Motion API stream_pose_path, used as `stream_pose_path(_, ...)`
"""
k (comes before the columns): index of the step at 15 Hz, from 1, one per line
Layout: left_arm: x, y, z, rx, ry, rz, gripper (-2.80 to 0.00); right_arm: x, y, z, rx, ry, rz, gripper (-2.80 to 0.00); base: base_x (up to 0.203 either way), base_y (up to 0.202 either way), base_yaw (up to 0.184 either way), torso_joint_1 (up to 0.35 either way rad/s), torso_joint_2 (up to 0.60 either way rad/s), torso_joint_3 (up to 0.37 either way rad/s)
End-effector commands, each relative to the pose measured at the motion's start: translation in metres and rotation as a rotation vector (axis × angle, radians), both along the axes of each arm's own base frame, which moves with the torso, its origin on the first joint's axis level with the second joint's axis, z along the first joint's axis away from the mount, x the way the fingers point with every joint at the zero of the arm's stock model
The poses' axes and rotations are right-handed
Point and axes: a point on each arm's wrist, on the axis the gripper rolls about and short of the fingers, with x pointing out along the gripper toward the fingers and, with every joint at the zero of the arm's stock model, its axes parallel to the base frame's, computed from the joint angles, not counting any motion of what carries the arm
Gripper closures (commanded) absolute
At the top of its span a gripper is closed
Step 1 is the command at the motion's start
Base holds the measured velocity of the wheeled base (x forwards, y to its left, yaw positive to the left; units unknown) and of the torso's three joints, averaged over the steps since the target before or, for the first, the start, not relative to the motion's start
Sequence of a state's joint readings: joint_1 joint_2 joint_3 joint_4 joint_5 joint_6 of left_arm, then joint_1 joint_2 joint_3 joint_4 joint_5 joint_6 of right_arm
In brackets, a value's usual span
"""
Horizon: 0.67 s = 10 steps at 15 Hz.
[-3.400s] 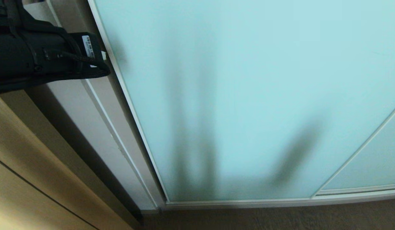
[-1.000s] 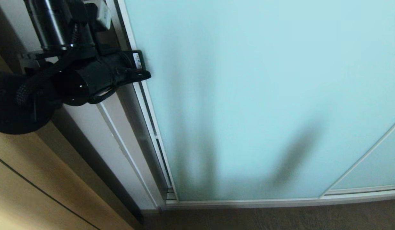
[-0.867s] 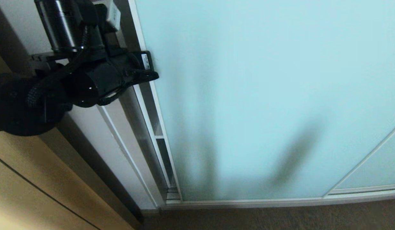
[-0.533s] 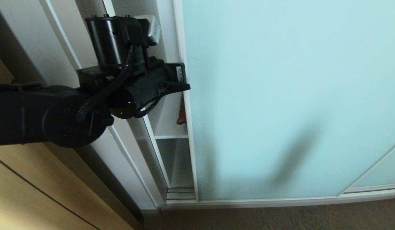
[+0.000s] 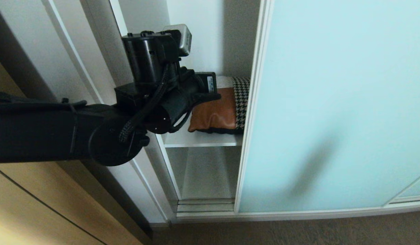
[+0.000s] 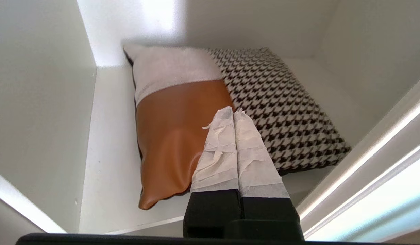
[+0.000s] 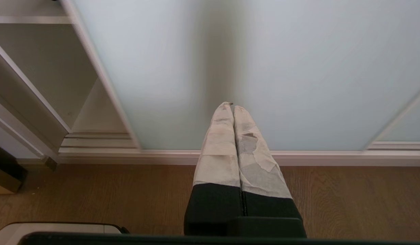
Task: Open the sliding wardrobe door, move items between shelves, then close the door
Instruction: Open the door
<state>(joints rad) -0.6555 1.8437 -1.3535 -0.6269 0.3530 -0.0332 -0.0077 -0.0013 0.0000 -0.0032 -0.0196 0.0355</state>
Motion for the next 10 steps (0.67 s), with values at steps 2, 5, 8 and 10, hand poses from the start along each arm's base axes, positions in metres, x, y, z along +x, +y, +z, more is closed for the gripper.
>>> stream_pose_path(2,-0.037,0.034,0.043,-0.050,-0.069,0.024,0.00,0.000,0.000,0.000,0.001,0.003,0.000,0.00,0.000,0.000,0.000,0.000,0.00,0.000)
stream_pose_path(5,-0.071,0.071,0.052,-0.016,-0.055,0.066,0.00,0.000,0.000,0.000,0.001,0.003,0.000,0.00,0.000,0.000,0.000,0.000,0.00,0.000)
stream_pose_path(8,-0.117,0.132,0.041,0.047,-0.052,0.201,0.00,0.000,0.000,0.000,0.001,0.003,0.000,0.00,0.000,0.000,0.000,0.000,0.00,0.000)
stream_pose_path(10,-0.135,0.171,0.017,0.091,-0.008,0.366,0.00,0.000,0.000,0.000,0.001,0.003,0.000,0.00,0.000,0.000,0.000,0.000,0.00,0.000)
